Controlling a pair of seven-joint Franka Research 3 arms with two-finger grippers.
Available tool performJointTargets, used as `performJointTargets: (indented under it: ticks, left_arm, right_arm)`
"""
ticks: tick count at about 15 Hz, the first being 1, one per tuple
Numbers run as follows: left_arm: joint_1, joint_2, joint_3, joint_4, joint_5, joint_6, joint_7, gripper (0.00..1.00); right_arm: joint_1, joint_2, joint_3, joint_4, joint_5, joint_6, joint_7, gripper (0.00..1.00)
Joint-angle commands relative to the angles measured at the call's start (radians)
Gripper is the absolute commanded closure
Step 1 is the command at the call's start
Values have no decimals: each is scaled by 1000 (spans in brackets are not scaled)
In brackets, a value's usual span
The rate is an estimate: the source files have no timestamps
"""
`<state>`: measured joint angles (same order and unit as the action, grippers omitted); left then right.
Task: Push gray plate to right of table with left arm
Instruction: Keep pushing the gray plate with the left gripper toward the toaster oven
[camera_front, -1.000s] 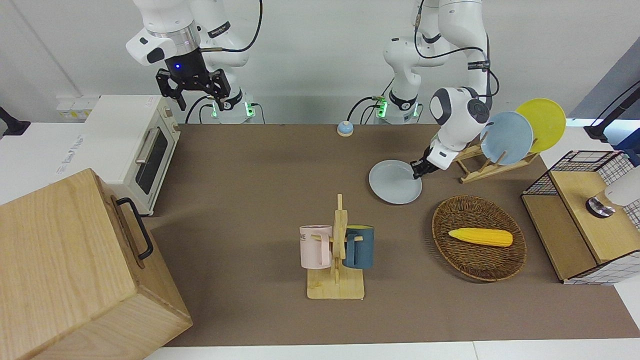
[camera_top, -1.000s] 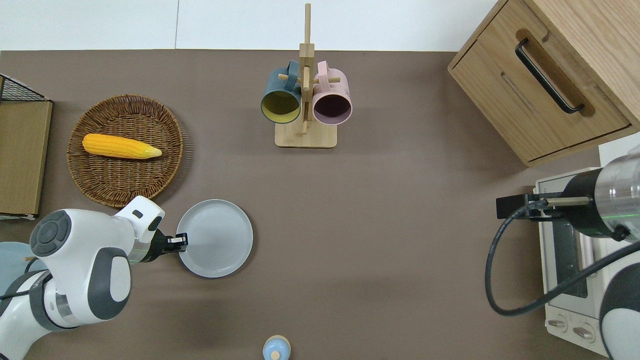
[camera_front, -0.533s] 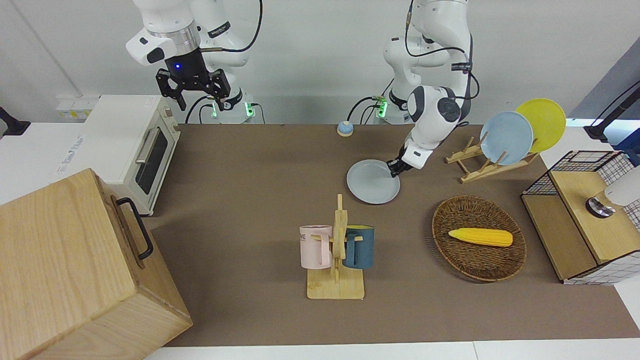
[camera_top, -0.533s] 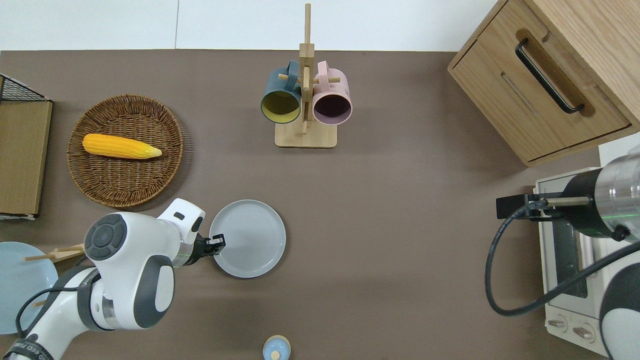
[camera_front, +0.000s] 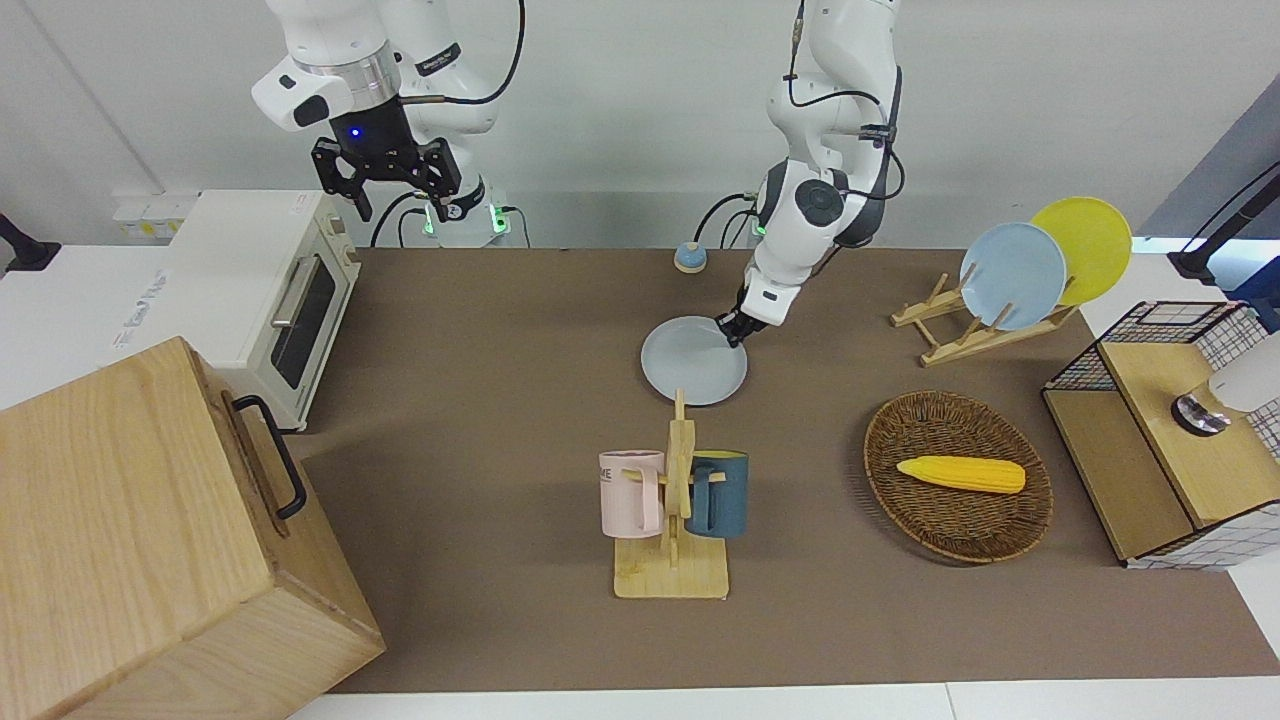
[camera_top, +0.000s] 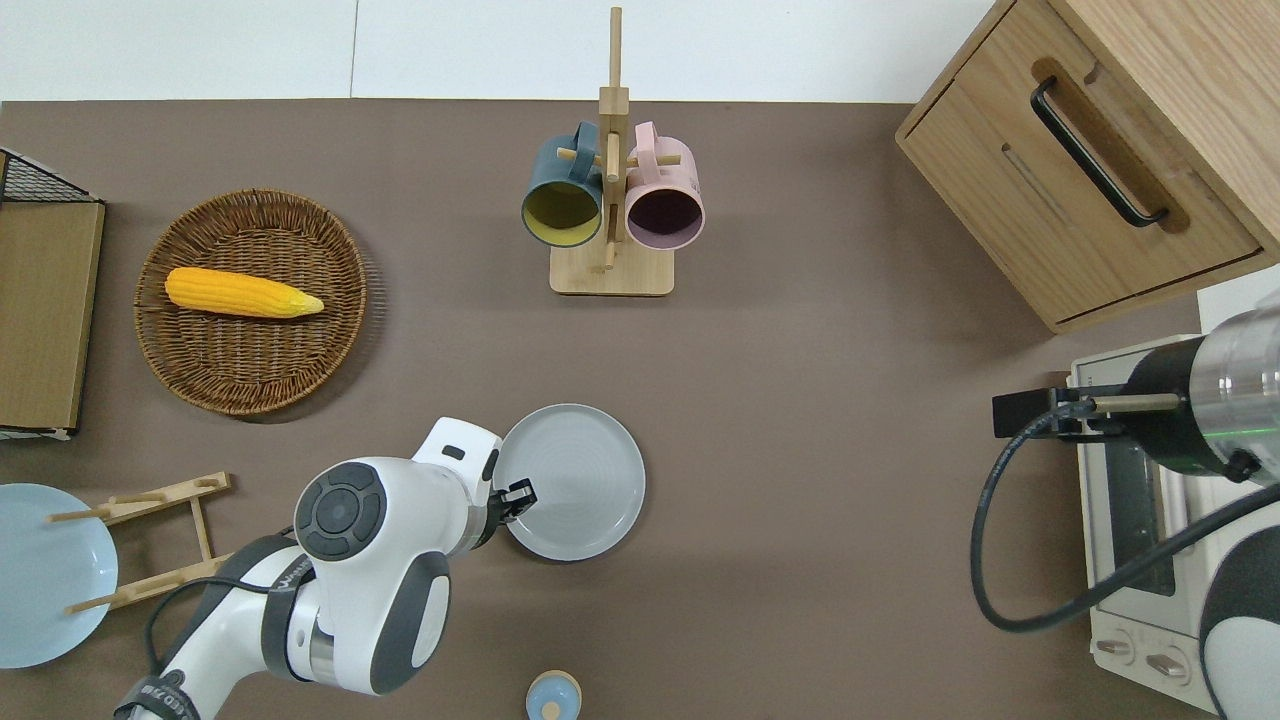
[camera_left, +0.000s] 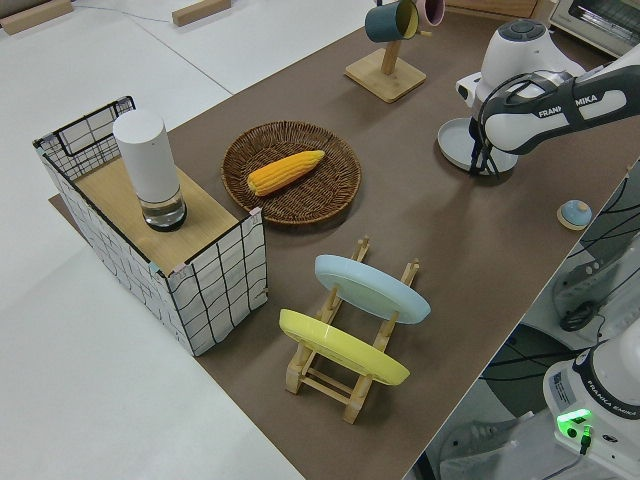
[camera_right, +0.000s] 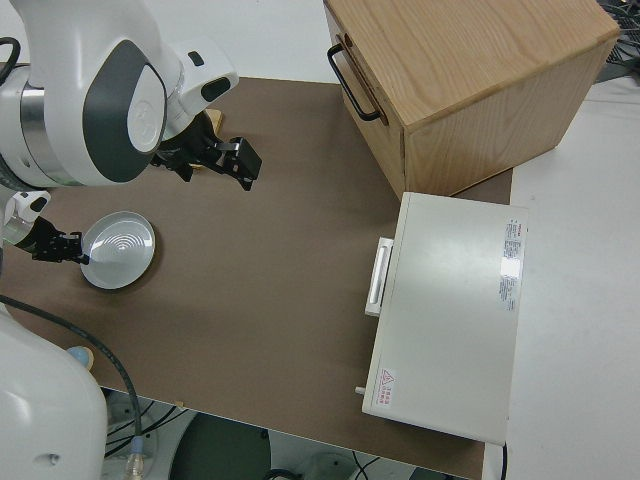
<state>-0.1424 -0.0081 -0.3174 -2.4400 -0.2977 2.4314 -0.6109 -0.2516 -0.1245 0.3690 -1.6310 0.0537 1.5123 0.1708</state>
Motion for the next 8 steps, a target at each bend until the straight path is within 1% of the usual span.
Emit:
performJointTargets:
  ticks: [1,4,6,8]
  left_arm:
    - [-29,30,-32,12,-9,41,-104,1000]
    - [-57,33,-32,18,-9,52,-139,1000]
    - [-86,42,-34,19,-9,75,-191,1000]
    - [-147,46,-19,21,-11,98,-237,1000]
  right_arm:
    - [-24,-27,15,-27,21,0,10,5]
    - [-24,-27,15,-27,21,0,10,5]
    - [-24,-27,15,-27,21,0,10,5]
    - [-24,-27,15,-27,21,0,10,5]
